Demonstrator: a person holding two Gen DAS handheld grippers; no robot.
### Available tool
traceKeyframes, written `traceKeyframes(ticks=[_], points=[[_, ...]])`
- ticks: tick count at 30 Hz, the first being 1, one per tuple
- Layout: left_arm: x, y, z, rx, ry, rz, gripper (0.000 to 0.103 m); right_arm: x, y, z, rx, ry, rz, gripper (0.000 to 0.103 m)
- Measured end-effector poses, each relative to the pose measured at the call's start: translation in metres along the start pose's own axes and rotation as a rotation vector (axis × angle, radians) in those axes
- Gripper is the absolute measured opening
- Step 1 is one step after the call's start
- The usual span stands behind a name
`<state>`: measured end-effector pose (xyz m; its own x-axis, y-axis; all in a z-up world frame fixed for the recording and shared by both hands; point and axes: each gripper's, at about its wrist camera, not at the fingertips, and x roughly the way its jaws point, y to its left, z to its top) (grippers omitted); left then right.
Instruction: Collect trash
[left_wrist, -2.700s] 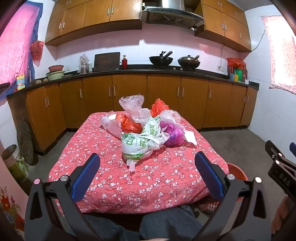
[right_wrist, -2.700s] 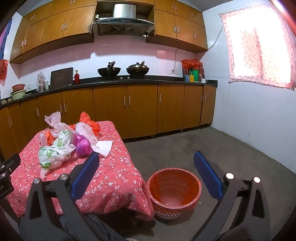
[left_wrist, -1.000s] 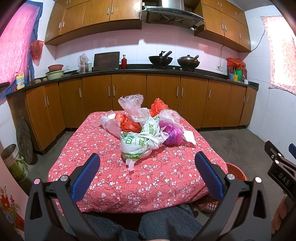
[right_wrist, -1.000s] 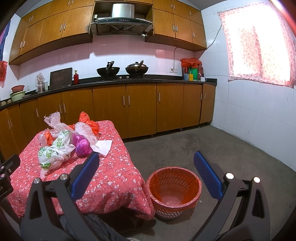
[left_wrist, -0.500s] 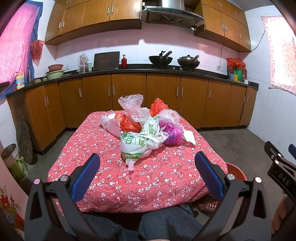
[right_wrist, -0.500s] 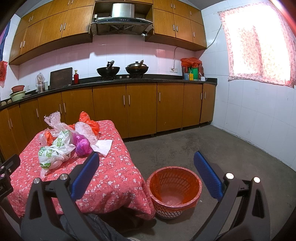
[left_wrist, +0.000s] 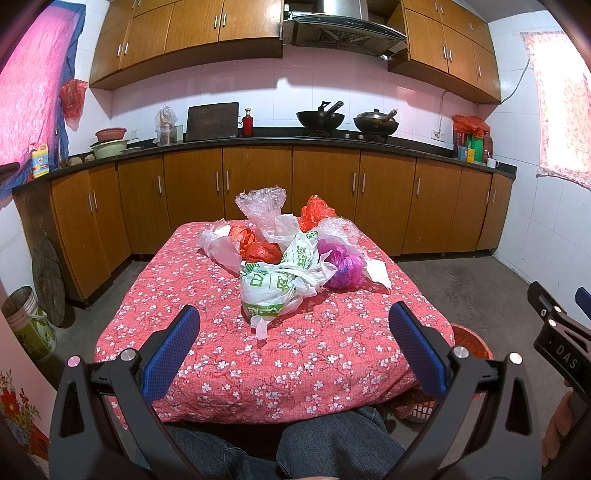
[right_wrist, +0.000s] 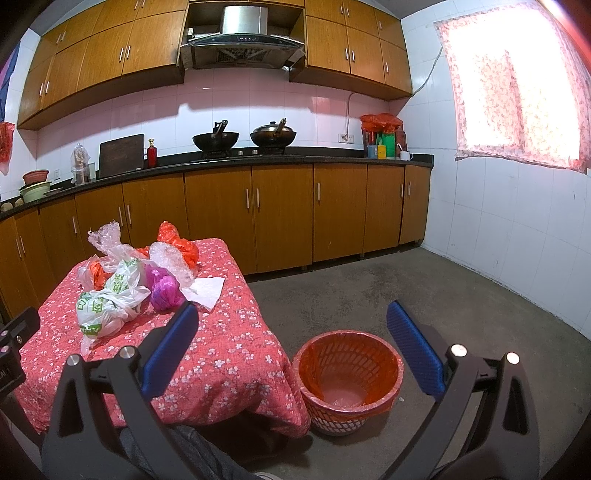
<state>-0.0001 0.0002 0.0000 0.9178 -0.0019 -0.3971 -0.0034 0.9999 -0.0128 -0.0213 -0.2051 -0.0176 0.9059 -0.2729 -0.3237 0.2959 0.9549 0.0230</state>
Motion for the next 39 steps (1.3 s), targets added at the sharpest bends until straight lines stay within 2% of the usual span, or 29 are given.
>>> traceKeyframes(ticks=[17, 23, 27, 30, 34, 39], points=[[0.000, 0.000, -0.001, 0.002, 0.001, 0.009, 0.101, 0.004, 0.000, -0.002, 0.000, 0.006, 0.001, 0.099], [0.012, 0.008, 0.001, -0.008, 0.033, 0.022, 0.101, 0.016, 0.002, -0.008, 0.003, 0.034, 0.040, 0.099], [0.032, 0.017, 0.003, -0.023, 0.060, 0.043, 0.101, 0.028, 0.002, -0.003, -0.001, 0.060, 0.065, 0.099], [0.050, 0.025, 0.009, -0.016, 0.066, 0.061, 0.096, 0.045, 0.008, 0.001, 0.003, 0.091, 0.094, 0.095], [0.077, 0.034, 0.017, -0.013, 0.083, 0.062, 0.087, 0.069, 0.019, 0.007, 0.008, 0.122, 0.133, 0.089], [0.120, 0.042, 0.027, 0.002, 0.107, 0.048, 0.085, 0.092, 0.041, 0.016, -0.017, 0.118, 0.160, 0.089]])
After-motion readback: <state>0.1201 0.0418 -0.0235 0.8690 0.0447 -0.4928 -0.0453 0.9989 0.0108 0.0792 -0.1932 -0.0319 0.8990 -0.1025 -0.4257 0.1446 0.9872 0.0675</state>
